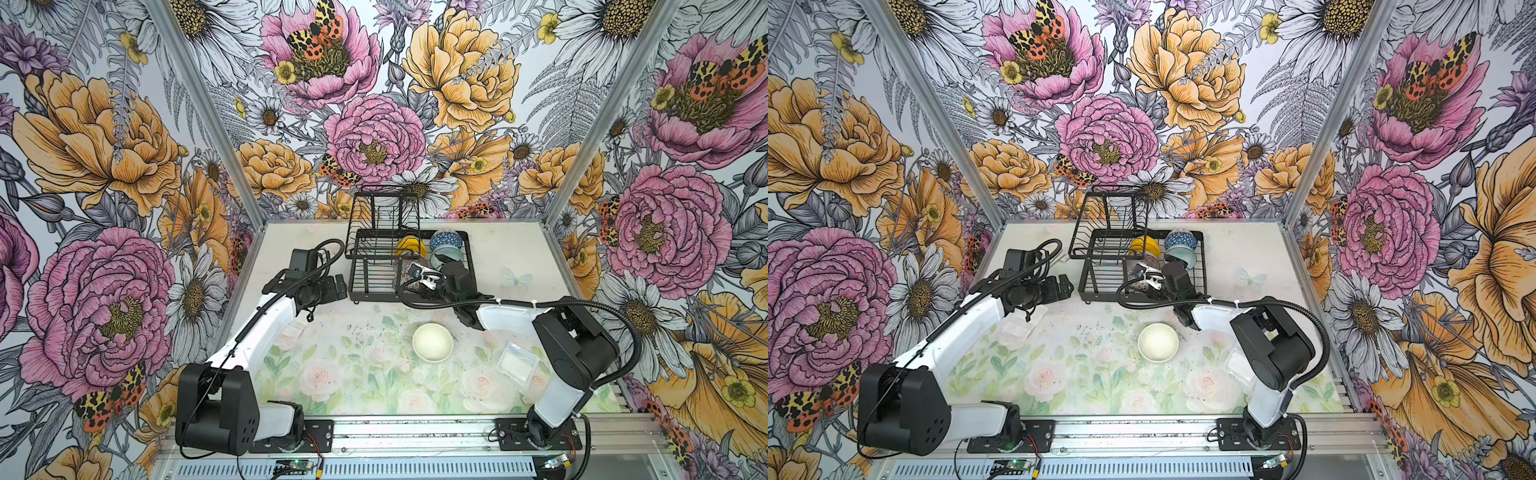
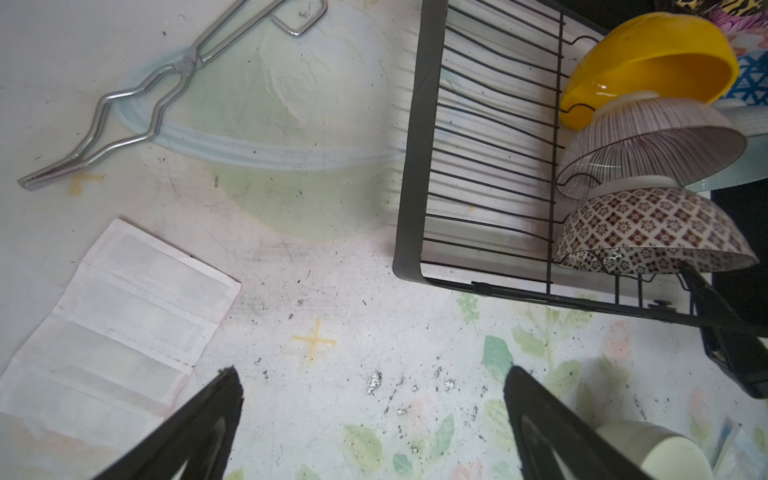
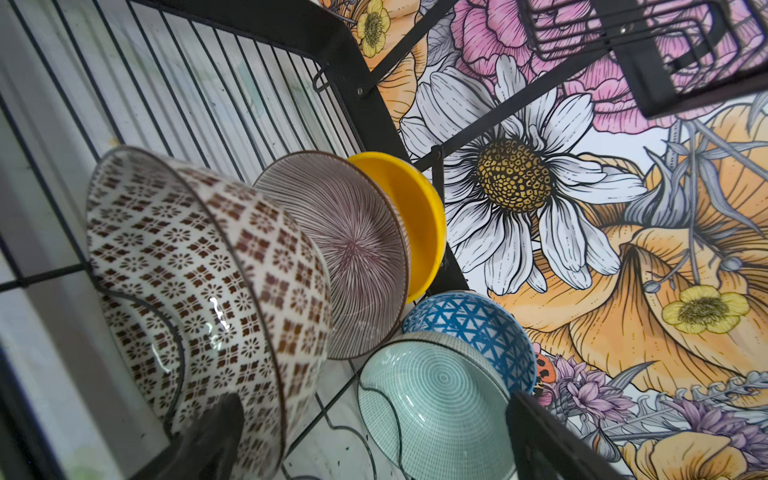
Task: Load the bowls into the dish rack
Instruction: 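Open the right gripper and lift it away from the patterned bowl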
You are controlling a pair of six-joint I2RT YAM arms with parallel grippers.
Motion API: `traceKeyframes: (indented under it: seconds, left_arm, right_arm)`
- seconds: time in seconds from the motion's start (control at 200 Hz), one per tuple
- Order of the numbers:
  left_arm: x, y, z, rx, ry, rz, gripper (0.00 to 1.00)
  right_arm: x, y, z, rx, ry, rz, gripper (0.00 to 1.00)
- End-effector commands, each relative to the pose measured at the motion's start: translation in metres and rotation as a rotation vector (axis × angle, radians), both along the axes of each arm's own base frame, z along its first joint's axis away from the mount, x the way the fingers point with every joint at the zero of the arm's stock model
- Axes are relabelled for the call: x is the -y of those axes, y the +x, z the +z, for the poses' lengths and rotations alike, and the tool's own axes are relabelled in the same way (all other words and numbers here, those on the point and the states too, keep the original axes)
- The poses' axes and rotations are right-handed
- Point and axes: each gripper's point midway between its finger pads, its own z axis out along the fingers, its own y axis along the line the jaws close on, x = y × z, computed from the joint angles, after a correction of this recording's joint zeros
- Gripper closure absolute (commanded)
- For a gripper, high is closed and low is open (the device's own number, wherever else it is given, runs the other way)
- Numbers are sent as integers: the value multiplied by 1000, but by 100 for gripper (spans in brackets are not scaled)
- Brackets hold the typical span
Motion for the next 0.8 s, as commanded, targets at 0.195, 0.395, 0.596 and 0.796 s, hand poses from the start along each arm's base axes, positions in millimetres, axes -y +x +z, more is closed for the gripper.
traceKeyframes:
  seconds: [0.195,0.395,0.596,0.796]
  left_arm:
    - [6,5,10,40,-4,-24,1]
    - [8,0,15,44,21,-30,1]
    - [18,-9,26,41,45,-65,1]
    - [35,-23,40,52,44,-100,1]
  right_arm:
    - [6,-15,22,9,50,-3,1]
    - [14,-29,33,8,83,-30,1]
    - [27,-47,58,-18,209,-87,1]
    - [57,-69,91,-92,367,-285,1]
